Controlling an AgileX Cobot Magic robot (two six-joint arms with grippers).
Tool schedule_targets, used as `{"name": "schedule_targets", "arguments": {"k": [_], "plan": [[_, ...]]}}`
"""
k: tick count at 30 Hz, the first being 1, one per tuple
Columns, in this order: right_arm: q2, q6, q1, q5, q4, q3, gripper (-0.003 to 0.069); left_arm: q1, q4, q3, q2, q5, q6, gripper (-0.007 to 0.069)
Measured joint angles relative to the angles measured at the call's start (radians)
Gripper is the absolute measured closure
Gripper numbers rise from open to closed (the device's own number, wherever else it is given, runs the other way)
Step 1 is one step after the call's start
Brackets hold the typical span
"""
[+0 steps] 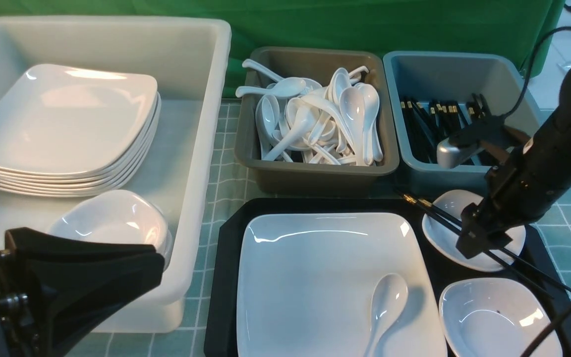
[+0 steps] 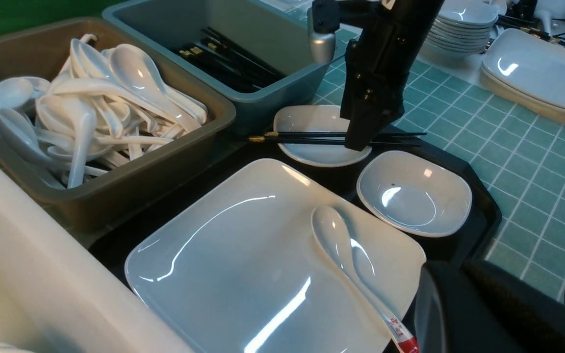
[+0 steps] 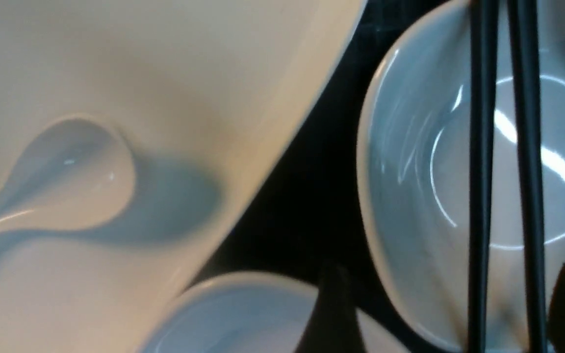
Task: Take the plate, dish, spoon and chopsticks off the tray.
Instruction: Use the right arm to grab a pair of chopsticks from the plate
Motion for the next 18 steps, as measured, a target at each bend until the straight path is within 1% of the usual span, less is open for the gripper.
{"name": "schedule_targets", "arguments": {"k": [2,4,10,12,15,16,18], "plan": [[0.021,-0.002,0.0,-0.027,-0.003,-0.001,0.0109,0.0,0.0,0.0,0.0,0.0,0.0,0.0607],[0.052,-0.002,0.0,-0.061,-0.016,-0.001,0.0134,0.0,0.0,0.0,0.0,0.001,0.0,0.0607],[0.114,-0.004,0.0,-0.126,-0.047,-0.001,0.0158,0.0,0.0,0.0,0.0,0.001,0.002,0.0607],[0.127,-0.005,0.0,-0.137,-0.05,-0.001,0.016,0.0,0.0,0.0,0.0,0.001,0.002,0.0607],[0.139,-0.006,0.0,-0.143,-0.051,-0.001,0.0181,0.0,0.0,0.0,0.0,0.002,0.002,0.0607],[0.14,-0.008,0.0,-0.144,-0.051,-0.001,0.0207,0.0,0.0,0.0,0.0,0.005,0.002,0.0607],[0.14,-0.027,0.0,-0.142,-0.051,-0.001,0.0299,0.0,0.0,0.0,0.0,0.016,0.002,0.0607]]}}
